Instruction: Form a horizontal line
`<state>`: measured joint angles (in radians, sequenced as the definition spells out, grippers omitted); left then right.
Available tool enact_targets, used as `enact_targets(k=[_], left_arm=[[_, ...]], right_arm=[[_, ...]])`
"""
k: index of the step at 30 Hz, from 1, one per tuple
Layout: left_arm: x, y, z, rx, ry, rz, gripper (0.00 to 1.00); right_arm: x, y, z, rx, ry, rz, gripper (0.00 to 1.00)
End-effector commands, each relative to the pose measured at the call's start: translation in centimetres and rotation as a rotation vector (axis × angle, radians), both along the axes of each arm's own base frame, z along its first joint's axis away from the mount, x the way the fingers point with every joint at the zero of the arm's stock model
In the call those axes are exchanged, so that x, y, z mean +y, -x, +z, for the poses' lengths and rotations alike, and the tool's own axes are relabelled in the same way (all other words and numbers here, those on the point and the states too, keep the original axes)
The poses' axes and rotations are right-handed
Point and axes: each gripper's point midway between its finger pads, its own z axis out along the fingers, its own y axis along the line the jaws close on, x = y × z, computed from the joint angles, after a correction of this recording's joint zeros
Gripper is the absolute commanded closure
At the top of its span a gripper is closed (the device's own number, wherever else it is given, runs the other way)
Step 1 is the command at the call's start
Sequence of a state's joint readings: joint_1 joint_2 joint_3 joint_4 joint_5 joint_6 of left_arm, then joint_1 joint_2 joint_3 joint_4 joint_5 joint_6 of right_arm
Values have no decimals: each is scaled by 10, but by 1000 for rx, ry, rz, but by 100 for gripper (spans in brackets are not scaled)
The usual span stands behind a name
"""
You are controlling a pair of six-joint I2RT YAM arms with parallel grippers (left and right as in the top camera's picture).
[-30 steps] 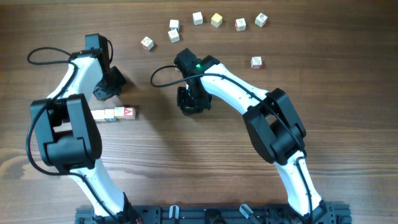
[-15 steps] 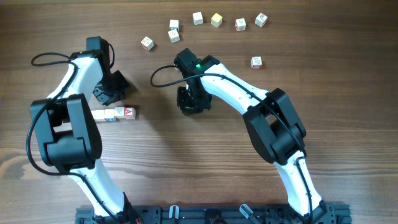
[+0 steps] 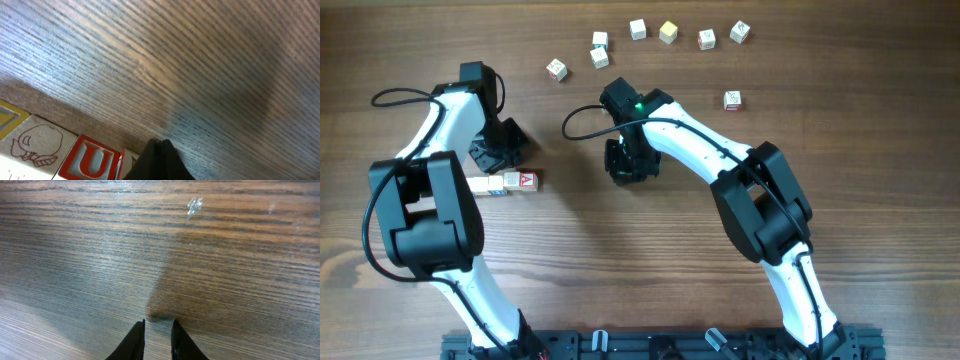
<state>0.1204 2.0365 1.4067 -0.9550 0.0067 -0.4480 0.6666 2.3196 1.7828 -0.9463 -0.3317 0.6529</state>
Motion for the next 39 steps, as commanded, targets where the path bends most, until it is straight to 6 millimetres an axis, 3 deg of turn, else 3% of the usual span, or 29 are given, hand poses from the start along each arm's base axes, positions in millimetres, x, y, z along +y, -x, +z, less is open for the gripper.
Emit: enact_targets(k=[1, 39], left_arm=[[-2, 3, -4, 18, 14, 10, 96], [-3, 13, -4, 59, 18, 10, 96]], right_arm=[[-22, 1, -35, 2, 121, -11, 80], [-22, 1, -35, 2, 120, -11, 80]])
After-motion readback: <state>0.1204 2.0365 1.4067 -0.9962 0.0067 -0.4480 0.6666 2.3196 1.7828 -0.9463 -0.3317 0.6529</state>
